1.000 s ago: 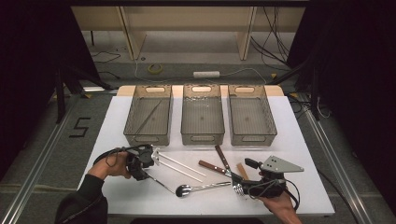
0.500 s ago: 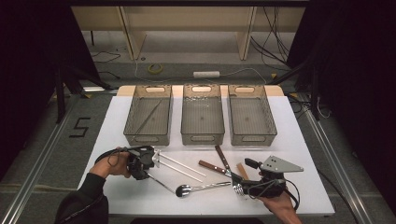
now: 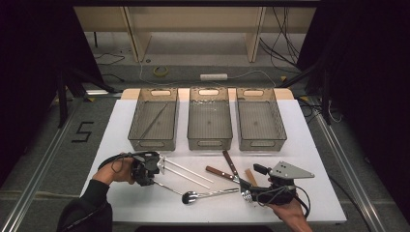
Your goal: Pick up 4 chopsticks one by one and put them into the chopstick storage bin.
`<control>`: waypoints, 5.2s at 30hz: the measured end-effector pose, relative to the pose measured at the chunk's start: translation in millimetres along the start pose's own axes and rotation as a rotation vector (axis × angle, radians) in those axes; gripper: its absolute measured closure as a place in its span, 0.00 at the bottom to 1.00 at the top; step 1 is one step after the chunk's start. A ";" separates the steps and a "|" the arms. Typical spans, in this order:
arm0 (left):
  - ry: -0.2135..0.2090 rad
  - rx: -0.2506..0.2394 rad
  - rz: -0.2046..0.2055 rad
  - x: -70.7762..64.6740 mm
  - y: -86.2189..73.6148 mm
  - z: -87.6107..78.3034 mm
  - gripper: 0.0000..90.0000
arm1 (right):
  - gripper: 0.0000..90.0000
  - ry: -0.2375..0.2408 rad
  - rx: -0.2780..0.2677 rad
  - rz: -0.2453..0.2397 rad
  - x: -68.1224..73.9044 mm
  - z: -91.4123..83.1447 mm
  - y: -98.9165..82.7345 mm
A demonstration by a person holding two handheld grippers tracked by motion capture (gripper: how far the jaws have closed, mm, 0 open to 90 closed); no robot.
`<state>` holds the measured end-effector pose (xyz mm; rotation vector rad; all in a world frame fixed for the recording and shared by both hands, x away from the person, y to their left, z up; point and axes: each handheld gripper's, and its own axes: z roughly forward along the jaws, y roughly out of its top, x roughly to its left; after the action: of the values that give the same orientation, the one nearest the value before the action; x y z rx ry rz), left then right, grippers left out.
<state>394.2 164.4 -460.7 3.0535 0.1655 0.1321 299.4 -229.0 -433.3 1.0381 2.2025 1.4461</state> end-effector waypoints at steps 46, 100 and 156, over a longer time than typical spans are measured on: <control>-0.069 -0.002 -0.050 1.5 1.1 -9.4 0.95 | 0.30 0.002 0.003 -0.005 0.3 1.0 0.1; 0.205 -0.694 -0.704 52.7 -29.8 -113.6 0.95 | 0.30 -0.004 0.004 0.030 -4.5 2.1 -1.5; 0.383 -0.658 -0.881 130.1 -41.3 -62.8 0.95 | 0.30 0.005 0.010 0.025 -3.6 3.3 -1.5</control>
<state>513.1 224.6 -391.2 2.0440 1.1741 0.5598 303.3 -229.7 -436.5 1.0702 2.2098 1.4516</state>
